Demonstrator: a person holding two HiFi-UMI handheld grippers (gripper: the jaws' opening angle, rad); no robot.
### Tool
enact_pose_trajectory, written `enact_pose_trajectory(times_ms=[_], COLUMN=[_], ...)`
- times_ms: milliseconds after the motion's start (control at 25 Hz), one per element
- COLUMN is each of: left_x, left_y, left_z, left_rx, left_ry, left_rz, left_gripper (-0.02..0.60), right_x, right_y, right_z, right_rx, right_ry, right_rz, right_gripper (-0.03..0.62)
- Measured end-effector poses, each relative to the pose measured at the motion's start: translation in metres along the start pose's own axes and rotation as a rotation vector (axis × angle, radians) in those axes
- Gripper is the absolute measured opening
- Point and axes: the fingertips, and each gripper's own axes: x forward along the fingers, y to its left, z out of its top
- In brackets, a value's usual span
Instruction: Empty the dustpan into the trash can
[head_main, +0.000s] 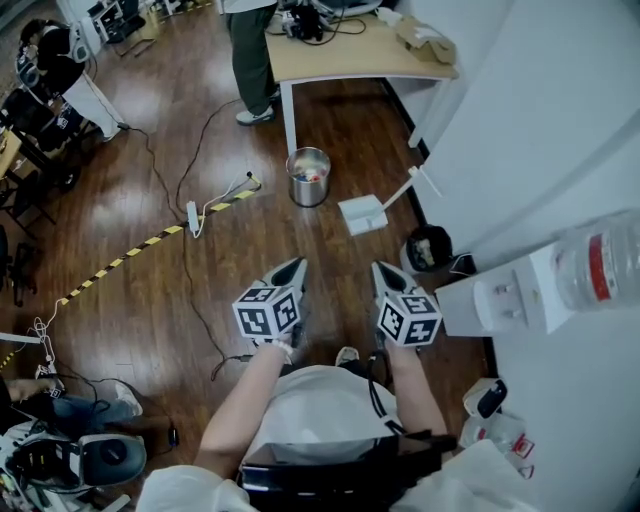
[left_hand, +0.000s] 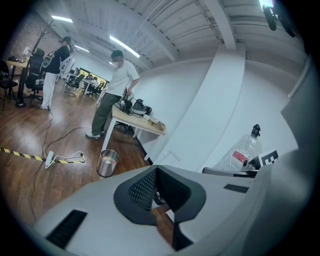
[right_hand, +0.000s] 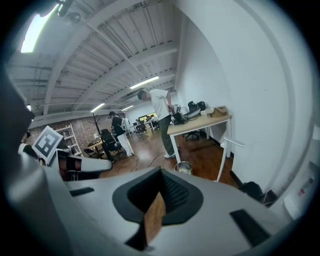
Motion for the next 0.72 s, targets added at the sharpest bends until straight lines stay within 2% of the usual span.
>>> enact_pose_trajectory(times_ms=[720], left_x=[0.0029], left_y=[-0.0034], left_z=[0.0013], left_rx=[-0.016], left_ry=[0.008], left_rz=[-0.020], left_gripper=[-0.012], right_x=[0.0010], right_y=[0.0033], right_z=[0.0029], right_rx=[-0.008], right_ry=[0.006], right_rz=[0.005], right_gripper=[-0.002])
